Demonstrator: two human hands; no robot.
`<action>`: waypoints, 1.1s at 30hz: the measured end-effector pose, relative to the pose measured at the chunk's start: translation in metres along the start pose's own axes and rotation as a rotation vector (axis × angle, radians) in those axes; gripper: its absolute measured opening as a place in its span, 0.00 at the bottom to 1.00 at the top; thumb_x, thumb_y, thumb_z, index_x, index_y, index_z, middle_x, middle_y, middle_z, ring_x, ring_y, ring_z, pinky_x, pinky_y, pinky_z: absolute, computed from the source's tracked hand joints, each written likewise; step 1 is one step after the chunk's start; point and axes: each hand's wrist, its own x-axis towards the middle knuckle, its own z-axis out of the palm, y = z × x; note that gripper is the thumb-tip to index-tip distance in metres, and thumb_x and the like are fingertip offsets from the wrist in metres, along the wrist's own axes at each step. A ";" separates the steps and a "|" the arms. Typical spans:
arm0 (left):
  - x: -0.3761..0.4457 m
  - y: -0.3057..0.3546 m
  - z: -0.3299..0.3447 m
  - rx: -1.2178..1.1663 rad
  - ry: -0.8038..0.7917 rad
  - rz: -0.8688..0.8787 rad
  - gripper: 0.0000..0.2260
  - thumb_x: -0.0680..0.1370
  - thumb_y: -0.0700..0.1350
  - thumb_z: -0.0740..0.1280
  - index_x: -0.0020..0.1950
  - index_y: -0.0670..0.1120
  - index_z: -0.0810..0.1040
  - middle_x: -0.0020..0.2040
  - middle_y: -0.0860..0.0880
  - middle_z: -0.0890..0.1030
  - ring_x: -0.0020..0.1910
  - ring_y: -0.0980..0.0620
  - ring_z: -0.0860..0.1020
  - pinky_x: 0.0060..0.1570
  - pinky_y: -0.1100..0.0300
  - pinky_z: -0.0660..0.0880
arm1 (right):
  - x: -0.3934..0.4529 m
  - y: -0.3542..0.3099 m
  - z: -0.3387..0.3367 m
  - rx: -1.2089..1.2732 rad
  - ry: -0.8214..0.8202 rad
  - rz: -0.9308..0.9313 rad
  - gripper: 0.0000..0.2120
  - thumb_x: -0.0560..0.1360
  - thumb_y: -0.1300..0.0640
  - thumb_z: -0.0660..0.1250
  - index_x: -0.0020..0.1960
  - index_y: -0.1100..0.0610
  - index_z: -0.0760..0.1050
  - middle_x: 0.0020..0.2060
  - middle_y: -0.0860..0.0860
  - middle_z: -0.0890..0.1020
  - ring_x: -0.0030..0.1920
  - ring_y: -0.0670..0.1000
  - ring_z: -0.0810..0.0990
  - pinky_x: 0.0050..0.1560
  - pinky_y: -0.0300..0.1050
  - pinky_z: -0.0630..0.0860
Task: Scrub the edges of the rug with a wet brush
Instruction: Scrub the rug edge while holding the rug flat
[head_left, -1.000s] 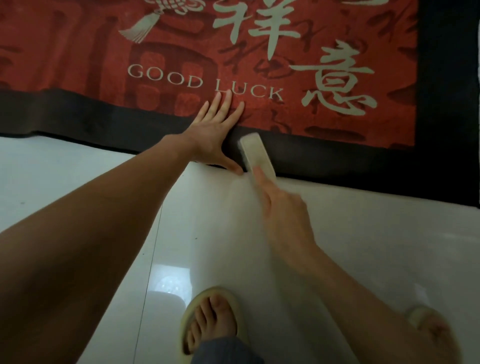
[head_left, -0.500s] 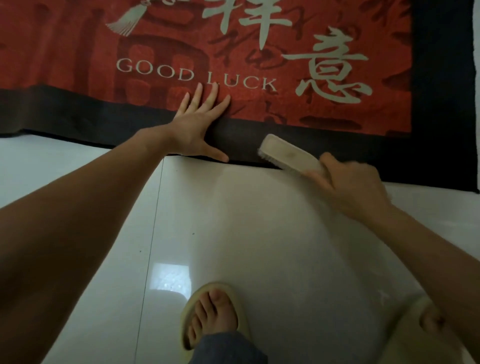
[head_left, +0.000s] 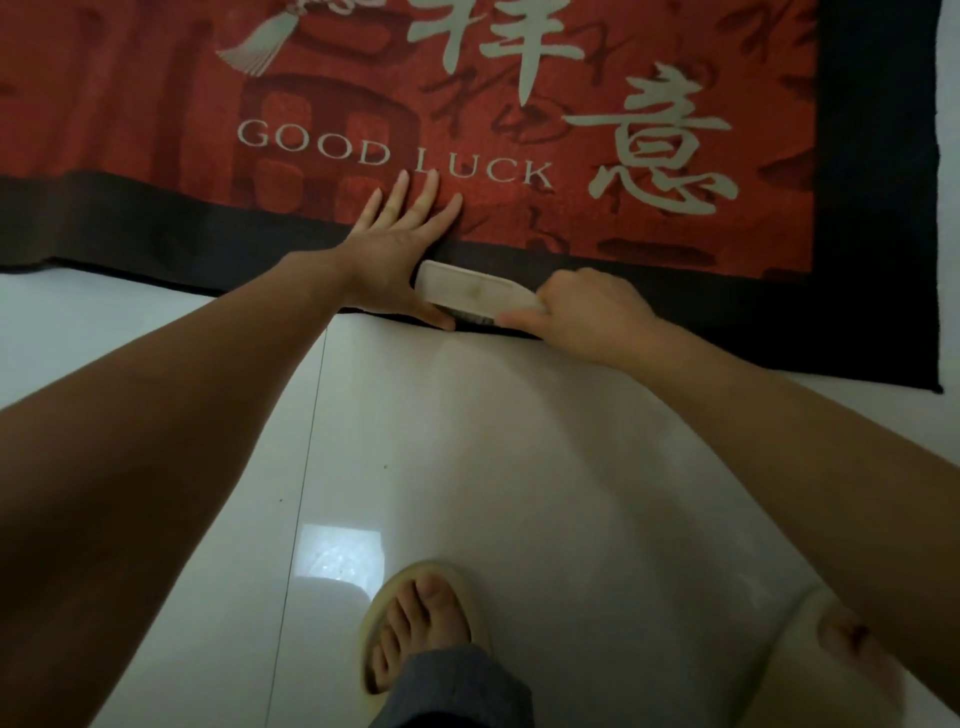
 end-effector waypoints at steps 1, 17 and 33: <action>-0.002 -0.001 0.001 0.000 0.010 -0.006 0.58 0.65 0.69 0.72 0.79 0.54 0.35 0.78 0.48 0.30 0.76 0.45 0.29 0.73 0.48 0.31 | -0.004 0.010 -0.006 0.004 0.008 0.006 0.28 0.74 0.30 0.57 0.37 0.55 0.74 0.34 0.49 0.74 0.39 0.54 0.74 0.38 0.47 0.68; -0.034 0.003 0.050 -0.032 0.249 -0.216 0.48 0.69 0.78 0.49 0.80 0.55 0.37 0.79 0.45 0.33 0.77 0.44 0.32 0.73 0.44 0.32 | -0.074 0.076 -0.003 -0.158 0.015 0.072 0.33 0.69 0.24 0.48 0.39 0.50 0.77 0.41 0.53 0.81 0.45 0.56 0.79 0.45 0.48 0.74; -0.036 0.014 0.039 -0.027 0.160 -0.262 0.46 0.71 0.74 0.52 0.80 0.54 0.36 0.78 0.44 0.32 0.76 0.45 0.31 0.74 0.44 0.32 | -0.049 0.037 0.017 -0.100 0.070 -0.005 0.30 0.73 0.28 0.53 0.42 0.54 0.76 0.46 0.56 0.81 0.50 0.59 0.79 0.45 0.49 0.70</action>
